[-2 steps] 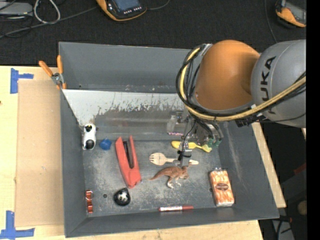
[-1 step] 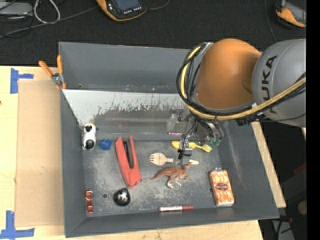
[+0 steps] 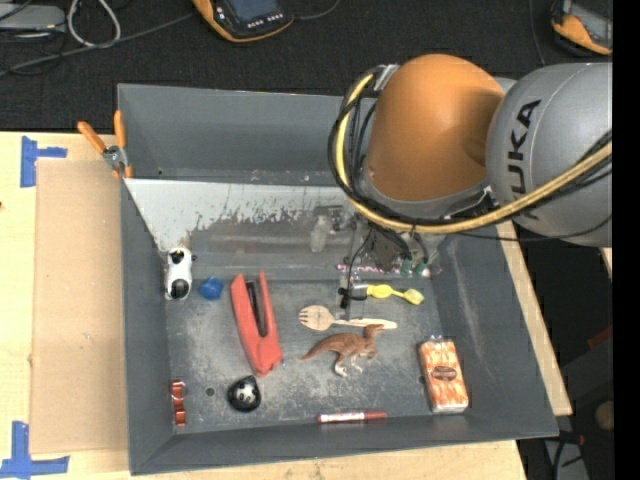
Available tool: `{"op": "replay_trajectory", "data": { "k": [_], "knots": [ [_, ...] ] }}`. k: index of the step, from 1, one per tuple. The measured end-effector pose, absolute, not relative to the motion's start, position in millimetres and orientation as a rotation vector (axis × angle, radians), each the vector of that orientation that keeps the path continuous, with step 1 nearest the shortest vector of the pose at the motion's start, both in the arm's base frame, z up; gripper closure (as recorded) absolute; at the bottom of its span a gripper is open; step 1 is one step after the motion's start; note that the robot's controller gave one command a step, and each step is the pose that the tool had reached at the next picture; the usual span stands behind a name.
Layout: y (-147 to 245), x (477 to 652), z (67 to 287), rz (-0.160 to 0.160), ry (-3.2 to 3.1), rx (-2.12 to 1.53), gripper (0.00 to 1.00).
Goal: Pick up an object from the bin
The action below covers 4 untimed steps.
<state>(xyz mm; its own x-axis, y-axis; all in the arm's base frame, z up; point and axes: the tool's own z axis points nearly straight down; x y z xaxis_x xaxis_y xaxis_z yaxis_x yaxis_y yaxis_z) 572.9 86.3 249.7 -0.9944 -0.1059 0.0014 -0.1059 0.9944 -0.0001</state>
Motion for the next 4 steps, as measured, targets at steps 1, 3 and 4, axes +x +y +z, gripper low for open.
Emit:
{"op": "replay_trajectory", "data": {
  "k": [1, 3, 4],
  "knots": [
    [77, 544.3, 203, -0.003, -3.137, 0.201, 0.0],
    [31, 514.2, 93, -0.004, -3.144, 0.046, 0.0],
    [-3, 543.5, 88, -0.01, -3.124, 0.413, 1.0]
  ]
}}
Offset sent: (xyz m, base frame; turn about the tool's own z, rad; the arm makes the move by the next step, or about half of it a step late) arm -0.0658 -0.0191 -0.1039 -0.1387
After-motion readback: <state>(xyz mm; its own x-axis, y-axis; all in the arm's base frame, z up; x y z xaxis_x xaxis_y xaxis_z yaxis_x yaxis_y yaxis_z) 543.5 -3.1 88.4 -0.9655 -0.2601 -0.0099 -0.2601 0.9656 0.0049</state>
